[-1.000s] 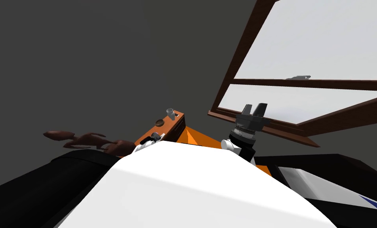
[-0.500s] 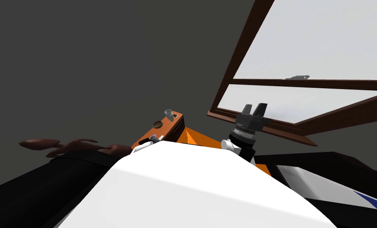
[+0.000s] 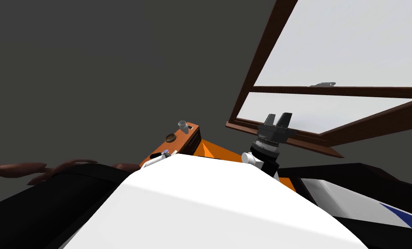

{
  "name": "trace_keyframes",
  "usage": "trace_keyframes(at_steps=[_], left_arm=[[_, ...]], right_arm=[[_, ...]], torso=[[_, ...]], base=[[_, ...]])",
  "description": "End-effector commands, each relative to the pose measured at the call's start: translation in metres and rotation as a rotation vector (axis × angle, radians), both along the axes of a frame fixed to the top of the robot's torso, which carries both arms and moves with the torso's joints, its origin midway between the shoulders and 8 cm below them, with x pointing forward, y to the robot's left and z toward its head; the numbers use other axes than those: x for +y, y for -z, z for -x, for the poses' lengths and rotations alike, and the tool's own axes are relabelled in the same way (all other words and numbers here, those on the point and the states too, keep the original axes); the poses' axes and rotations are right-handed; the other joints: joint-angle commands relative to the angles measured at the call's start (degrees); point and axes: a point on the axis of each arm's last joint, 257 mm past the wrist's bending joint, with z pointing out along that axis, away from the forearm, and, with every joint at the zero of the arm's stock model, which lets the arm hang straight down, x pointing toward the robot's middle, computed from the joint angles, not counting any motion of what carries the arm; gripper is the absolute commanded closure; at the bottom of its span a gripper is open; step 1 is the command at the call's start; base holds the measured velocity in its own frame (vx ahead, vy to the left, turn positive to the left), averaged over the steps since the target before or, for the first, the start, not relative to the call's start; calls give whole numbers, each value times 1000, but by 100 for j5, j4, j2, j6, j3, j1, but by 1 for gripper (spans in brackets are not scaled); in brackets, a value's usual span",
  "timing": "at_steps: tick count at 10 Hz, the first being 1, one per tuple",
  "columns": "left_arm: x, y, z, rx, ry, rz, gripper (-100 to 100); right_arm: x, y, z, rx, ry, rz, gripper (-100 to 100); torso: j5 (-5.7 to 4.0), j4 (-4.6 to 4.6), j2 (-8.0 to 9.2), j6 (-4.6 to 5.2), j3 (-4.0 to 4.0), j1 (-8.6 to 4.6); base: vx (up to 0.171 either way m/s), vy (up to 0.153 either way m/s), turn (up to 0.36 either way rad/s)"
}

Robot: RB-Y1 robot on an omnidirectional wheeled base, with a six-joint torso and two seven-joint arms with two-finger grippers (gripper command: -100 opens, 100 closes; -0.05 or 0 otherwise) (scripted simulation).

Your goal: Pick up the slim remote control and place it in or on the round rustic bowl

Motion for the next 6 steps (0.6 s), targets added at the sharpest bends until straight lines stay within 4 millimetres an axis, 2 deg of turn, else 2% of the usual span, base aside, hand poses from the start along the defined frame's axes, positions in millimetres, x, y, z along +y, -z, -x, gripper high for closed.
trace_keyframes(at_steps=[1,2,5,6], left_arm=[[2,11,15,54,-25,36,-100],[2,11,16,56,-26,37,-100],[3,29,45,152,-73,113,-100],[1,31,49,164,-76,121,-100]], right_arm=[[0,0,0,0,0,0,0],[0,0,0,0,0,0,0],[0,0,0,0,0,0,0],[0,0,0,0,0,0,0]], torso=[[0,0,0,0,0,0],[-1,0,1,1,1,-3],[0,1,0,2,0,4],[1,-1,-7,1,-3,8]], base=[[42,2,-60],[32,5,-29],[49,26,-86],[47,26,-19]])
